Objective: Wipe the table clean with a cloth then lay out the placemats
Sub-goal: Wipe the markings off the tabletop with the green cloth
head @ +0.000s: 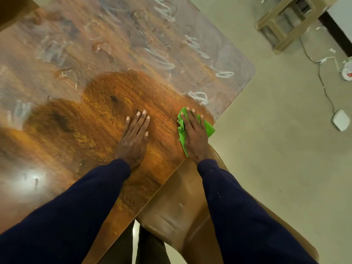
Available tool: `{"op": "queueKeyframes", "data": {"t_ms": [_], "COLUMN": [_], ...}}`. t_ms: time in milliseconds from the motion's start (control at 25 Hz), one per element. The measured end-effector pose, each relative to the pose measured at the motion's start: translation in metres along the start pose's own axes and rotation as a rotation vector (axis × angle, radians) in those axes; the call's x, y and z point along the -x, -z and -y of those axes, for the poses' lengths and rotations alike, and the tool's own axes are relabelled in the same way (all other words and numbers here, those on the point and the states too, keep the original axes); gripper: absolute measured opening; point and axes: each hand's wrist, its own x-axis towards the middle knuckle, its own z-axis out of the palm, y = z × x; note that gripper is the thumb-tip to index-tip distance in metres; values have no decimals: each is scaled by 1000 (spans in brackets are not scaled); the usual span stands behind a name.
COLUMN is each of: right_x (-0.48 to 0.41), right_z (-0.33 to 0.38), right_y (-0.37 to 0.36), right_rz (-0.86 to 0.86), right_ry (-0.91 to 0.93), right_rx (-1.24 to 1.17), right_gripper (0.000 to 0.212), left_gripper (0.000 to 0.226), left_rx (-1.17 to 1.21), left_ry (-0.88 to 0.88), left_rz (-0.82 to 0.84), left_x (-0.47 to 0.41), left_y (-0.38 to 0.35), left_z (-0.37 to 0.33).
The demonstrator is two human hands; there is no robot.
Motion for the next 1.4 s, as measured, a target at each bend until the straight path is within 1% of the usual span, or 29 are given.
{"op": "queueKeyframes", "data": {"t_ms": [80, 200, 320, 400, 440, 480, 560, 680, 800, 920, 1040, 1200, 1240, 1320, 1400], "right_x": [17, 45, 80, 110, 130, 150, 197, 267, 339, 407, 463, 521, 534, 563, 591], "right_z": [8, 22, 38, 49, 57, 63, 76, 91, 109, 123, 127, 112, 106, 90, 63], "right_y": [5, 17, 37, 56, 68, 79, 104, 129, 154, 181, 200, 220, 226, 241, 255], "right_rz": [5, -35, -73, -92, -102, -109, -142, -223, -340, -404, -484, -585, -607, -663, -691], "right_ry": [-38, -127, -149, -179, -188, -200, -220, -257, -357, -414, -494, -594, -596, -579, -556], "right_rx": [-119, -245, -302, -351, -372, -385, -387, -324, -302, -313, -376, -437, -449, -442, -377], "right_gripper": [69, 61, 61, 66, 62, 58, 56, 51, 57, 56, 53, 69, 69, 62, 56], "left_gripper": [53, 52, 50, 50, 50, 50, 50, 49, 49, 49, 49, 48, 48, 49, 50], "left_rx": [8, 28, 29, 22, 16, 6, -13, 65, 90, 84, 102, 109, 104, 110, 117], "left_ry": [-5, 23, 21, 19, 0, -32, -136, -300, -455, -590, -678, -754, -772, -809, -818], "left_rz": [-3, -5, 3, 29, 36, 38, 42, 97, 167, 162, 157, 161, 150, 121, 117], "left_x": [8, 39, 85, 110, 121, 130, 146, 167, 183, 194, 199, 205, 210, 220, 234], "left_y": [11, 37, 64, 82, 94, 104, 124, 139, 150, 161, 164, 158, 154, 145, 132], "left_z": [-6, -23, -39, -48, -54, -61, -77, -99, -123, -157, -197, -261, -279, -318, -360]}}
